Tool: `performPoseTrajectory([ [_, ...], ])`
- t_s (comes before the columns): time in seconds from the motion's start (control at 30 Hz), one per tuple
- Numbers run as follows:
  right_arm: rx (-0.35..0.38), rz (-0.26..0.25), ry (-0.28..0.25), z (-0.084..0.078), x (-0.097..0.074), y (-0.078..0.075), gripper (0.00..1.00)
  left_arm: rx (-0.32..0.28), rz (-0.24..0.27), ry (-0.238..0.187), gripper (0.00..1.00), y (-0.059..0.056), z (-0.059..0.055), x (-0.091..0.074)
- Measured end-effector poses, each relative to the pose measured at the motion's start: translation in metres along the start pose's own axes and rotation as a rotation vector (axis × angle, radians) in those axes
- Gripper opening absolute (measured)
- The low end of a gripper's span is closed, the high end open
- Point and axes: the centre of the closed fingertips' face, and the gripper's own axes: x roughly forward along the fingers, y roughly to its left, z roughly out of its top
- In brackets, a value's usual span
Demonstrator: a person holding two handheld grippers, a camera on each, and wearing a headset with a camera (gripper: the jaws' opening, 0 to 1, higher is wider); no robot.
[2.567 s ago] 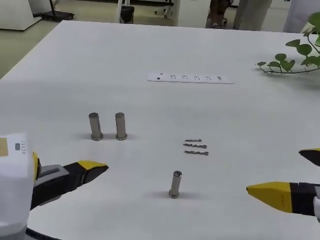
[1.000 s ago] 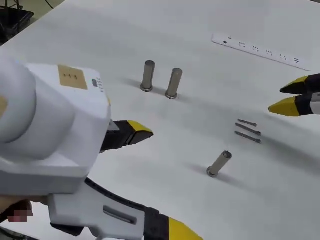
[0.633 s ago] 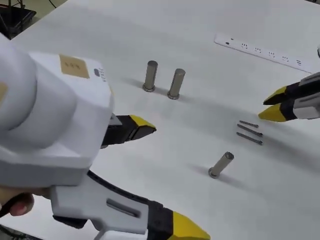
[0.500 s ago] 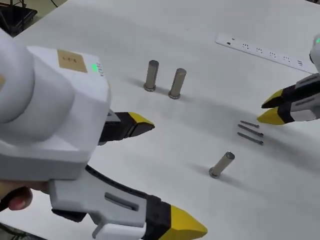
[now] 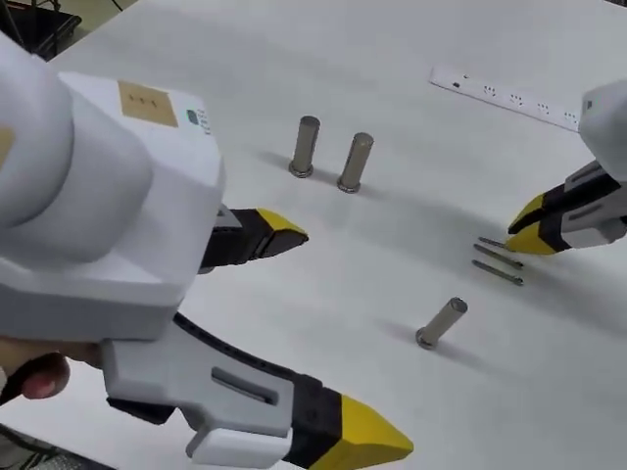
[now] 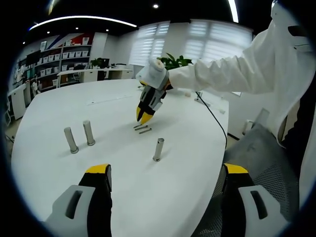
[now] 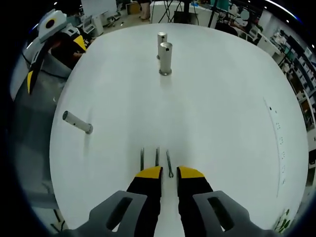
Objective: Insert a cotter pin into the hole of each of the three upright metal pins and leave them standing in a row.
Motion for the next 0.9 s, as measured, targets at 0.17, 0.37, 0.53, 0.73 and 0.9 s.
performPoseTrajectory([
  [0.17, 0.005, 0.014, 0.018, -0.002, 0.006, 0.001, 0.05, 0.001, 0.002, 0.001, 0.90, 0.000, 0.000, 0.000],
  [0.37, 0.022, 0.034, 0.035, -0.005, 0.010, 0.004, 0.02, -0.003, -0.007, 0.011, 0.89, -0.001, -0.003, 0.002],
  [0.53, 0.002, 0.031, 0.041, -0.004, 0.010, 0.004, 0.00, -0.013, -0.003, 0.005, 0.89, 0.000, -0.003, 0.002],
  [0.73, -0.067, 0.014, 0.077, -0.005, 0.011, 0.002, 0.00, -0.031, -0.006, -0.013, 0.89, 0.000, -0.002, 0.002],
  [0.9, -0.073, 0.019, 0.101, -0.004, 0.011, 0.000, 0.00, -0.030, -0.009, -0.013, 0.91, -0.002, -0.001, 0.002],
])
